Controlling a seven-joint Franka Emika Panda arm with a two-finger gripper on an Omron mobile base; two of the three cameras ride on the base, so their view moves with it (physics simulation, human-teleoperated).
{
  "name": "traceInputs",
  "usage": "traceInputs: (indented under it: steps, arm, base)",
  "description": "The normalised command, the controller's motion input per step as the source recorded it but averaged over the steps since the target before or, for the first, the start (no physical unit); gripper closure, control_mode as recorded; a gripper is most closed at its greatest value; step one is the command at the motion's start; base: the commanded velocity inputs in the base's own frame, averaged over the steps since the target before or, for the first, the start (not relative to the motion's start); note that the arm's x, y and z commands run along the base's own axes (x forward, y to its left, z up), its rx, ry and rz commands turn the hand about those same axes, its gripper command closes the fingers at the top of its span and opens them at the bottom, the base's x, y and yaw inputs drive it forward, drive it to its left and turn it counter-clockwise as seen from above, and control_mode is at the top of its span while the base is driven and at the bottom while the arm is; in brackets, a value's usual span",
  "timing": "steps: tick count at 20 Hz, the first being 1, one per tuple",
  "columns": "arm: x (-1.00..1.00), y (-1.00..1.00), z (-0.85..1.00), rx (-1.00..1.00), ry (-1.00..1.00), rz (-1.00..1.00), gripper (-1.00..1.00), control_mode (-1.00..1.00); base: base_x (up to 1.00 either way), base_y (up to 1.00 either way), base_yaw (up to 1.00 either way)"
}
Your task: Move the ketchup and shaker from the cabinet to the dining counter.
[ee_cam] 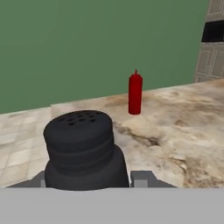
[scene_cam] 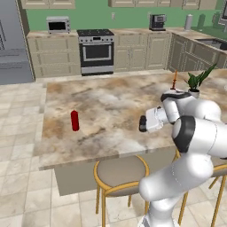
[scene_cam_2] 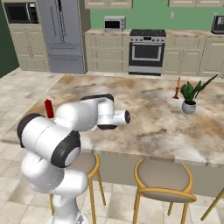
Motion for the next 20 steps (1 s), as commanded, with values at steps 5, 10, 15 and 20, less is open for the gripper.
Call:
traceInputs:
  steps: [5,10,15,20]
  arm:
    - [0.10,0.00,-0.18,0.00,0.00,0.02,1.00,-1.00]
    - [0.13,0.00,-0.18,0.00,0.00,0.02,1.00,-1.00]
    - [0.13,0.00,-0.23,0.00,0.00,0.02,1.00,-1.00]
    - [0.19,0.00,-0.24,0.00,0.00,0.03,1.00,-1.00]
  base:
    - [0.00,0.00,0.00]
    - [0.00,0.00,0.00]
    - [0.00,0.00,0.00]
    - [0.00,0.00,0.00]
